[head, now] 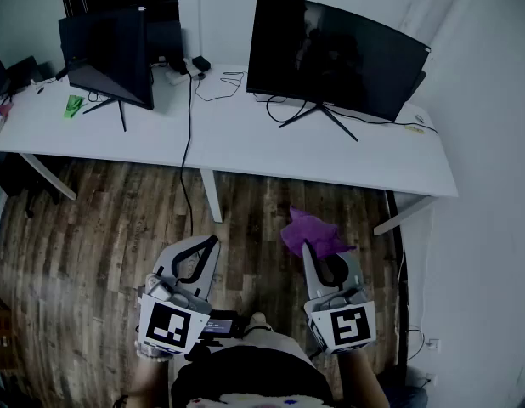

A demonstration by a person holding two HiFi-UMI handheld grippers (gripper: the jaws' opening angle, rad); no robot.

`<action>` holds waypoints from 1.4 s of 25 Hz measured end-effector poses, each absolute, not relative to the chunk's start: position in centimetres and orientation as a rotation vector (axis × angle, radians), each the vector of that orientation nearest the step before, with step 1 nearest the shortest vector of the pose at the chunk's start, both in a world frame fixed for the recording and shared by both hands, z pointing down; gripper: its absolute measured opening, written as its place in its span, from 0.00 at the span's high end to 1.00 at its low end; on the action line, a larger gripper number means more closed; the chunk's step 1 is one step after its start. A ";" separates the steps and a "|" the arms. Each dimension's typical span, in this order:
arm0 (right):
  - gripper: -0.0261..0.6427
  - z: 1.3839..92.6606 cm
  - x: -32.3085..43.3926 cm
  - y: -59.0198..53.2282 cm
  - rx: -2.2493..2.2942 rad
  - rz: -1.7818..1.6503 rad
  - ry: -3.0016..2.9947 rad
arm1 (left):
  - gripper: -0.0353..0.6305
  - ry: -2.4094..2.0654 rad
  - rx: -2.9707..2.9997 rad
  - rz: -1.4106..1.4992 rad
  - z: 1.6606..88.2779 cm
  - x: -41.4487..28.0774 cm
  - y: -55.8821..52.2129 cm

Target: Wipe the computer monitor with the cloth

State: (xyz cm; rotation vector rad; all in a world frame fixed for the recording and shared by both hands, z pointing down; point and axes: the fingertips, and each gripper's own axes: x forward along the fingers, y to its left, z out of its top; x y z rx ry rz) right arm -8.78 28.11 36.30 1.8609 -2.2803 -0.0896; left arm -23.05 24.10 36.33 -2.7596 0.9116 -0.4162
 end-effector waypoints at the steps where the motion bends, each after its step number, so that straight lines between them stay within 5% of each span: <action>1: 0.87 36.4 -8.8 28.1 1.856 -0.087 -2.280 | 0.94 0.911 -2.759 -0.417 36.4 -23.1 24.1; 35: 0.87 37.9 -1.8 25.5 1.812 -0.039 -2.403 | 0.94 1.011 -2.698 -0.407 36.4 -16.2 23.1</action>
